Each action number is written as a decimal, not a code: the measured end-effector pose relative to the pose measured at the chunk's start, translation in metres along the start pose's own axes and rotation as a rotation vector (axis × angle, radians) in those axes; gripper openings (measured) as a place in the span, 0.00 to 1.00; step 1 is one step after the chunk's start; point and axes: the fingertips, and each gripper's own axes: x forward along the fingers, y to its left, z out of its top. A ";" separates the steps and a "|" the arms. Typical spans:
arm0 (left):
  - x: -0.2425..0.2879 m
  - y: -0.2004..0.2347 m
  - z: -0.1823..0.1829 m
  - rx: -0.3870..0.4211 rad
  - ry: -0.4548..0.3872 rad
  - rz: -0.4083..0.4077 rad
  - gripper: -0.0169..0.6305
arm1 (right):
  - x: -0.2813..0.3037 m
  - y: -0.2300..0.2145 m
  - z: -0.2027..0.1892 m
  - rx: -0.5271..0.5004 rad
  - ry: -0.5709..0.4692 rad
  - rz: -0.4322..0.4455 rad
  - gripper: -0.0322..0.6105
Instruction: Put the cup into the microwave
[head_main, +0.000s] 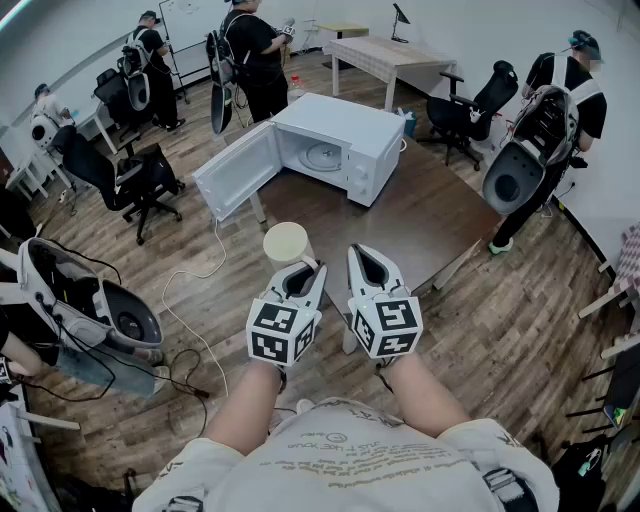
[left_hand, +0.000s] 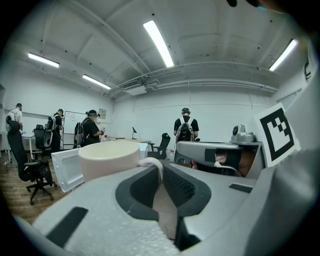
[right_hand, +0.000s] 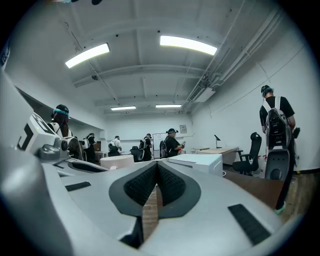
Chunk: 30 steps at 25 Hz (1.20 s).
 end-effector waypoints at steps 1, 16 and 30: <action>-0.002 0.001 -0.001 -0.002 0.003 0.003 0.09 | -0.001 0.002 0.001 -0.003 0.000 0.000 0.07; -0.020 0.030 -0.006 -0.007 -0.001 0.027 0.09 | 0.018 0.027 -0.009 0.019 0.025 0.007 0.07; -0.032 0.074 -0.016 0.003 0.004 -0.010 0.09 | 0.045 0.051 -0.023 0.063 0.014 -0.056 0.07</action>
